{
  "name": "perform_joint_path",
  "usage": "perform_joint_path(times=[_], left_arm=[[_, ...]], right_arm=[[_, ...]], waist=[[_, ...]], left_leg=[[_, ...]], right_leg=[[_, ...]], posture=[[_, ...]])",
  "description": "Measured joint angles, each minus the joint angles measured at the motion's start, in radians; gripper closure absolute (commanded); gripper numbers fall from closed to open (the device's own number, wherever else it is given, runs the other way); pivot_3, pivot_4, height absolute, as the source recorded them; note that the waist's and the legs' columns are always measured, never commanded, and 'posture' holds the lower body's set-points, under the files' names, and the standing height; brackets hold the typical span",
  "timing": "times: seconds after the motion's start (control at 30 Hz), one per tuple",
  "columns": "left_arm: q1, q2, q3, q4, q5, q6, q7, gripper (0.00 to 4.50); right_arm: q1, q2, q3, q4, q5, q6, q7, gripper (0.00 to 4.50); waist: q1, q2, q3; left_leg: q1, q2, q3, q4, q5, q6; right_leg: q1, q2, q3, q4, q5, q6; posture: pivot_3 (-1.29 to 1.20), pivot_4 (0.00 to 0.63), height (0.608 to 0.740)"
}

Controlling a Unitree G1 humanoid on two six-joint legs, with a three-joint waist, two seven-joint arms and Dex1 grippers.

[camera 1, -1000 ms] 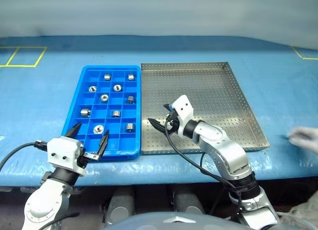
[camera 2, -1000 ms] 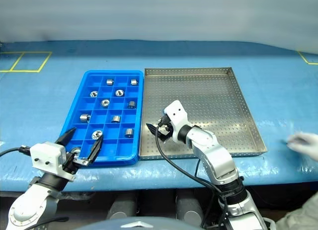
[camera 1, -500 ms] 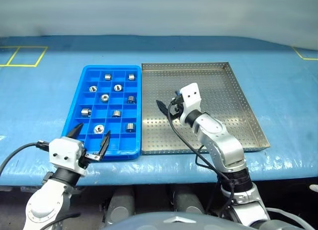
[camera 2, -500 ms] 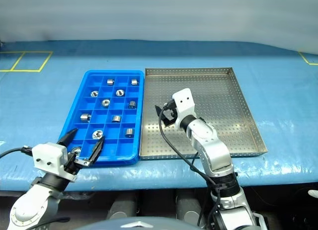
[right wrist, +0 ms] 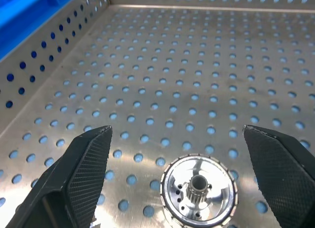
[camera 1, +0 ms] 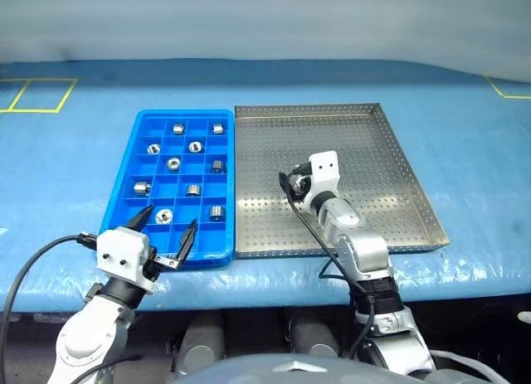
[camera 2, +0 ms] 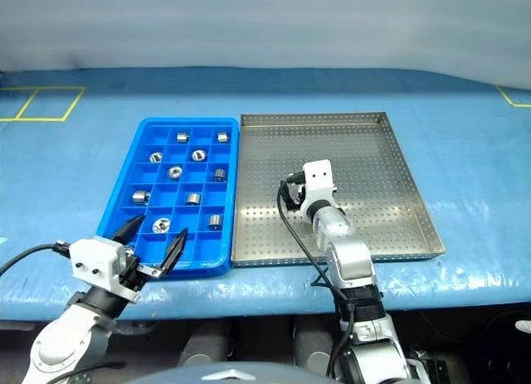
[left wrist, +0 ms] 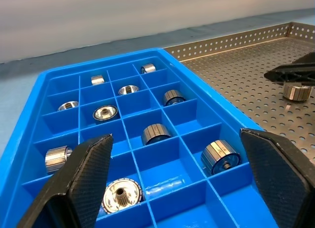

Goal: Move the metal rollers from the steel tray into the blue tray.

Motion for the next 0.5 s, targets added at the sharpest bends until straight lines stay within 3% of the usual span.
perform_joint_path(times=[0.13, 0.3, 0.4, 0.43, 0.5], left_arm=[[0.002, -0.005, -0.003, 0.0, 0.0, -0.001, 0.0, 0.0], [0.006, -0.01, -0.006, 0.0, 0.001, -0.003, 0.001, 0.0], [0.006, -0.011, -0.006, 0.0, 0.001, -0.004, 0.001, 0.0], [0.006, -0.011, -0.006, 0.0, 0.002, -0.004, 0.001, 0.0], [0.005, -0.011, -0.006, 0.0, 0.002, -0.004, 0.001, 0.0]], right_arm=[[0.014, -0.003, 0.002, 0.025, -0.006, -0.015, 0.008, 0.19], [0.034, -0.005, 0.006, 0.024, -0.018, -0.027, 0.009, 1.5], [0.042, -0.006, 0.01, 0.02, -0.022, -0.03, 0.01, 2.58], [0.042, -0.006, 0.012, 0.02, -0.024, -0.031, 0.01, 2.8], [0.042, -0.006, 0.02, 0.019, -0.028, -0.031, 0.012, 2.8]], waist=[[0.0, 0.0, 0.0], [-0.001, 0.0, 0.0], [-0.002, 0.0, -0.001], [-0.003, 0.0, -0.001], [-0.003, 0.0, -0.001]], left_leg=[[0.0, 0.0, 0.0, 0.0, 0.0, 0.0], [0.0, 0.0, 0.0, 0.0, 0.0, 0.0], [0.001, 0.0, 0.0, 0.0, 0.0, 0.0], [0.001, 0.0, 0.0, 0.0, 0.0, 0.0], [0.001, 0.0, 0.0, 0.0, 0.0, 0.0]], right_leg=[[0.0, 0.0, 0.0, 0.0, 0.0, 0.0], [0.0, 0.0, 0.0, 0.0, 0.0, 0.0], [0.001, 0.0, 0.0, 0.0, 0.0, 0.0], [0.001, 0.0, 0.0, 0.0, 0.0, 0.0], [0.001, 0.0, 0.0, 0.0, 0.0, 0.0]], posture=[[0.14, 0.15, 0.74], [0.14, 0.15, 0.74], [0.14, 0.15, 0.74], [0.14, 0.15, 0.74], [0.14, 0.15, 0.74]])
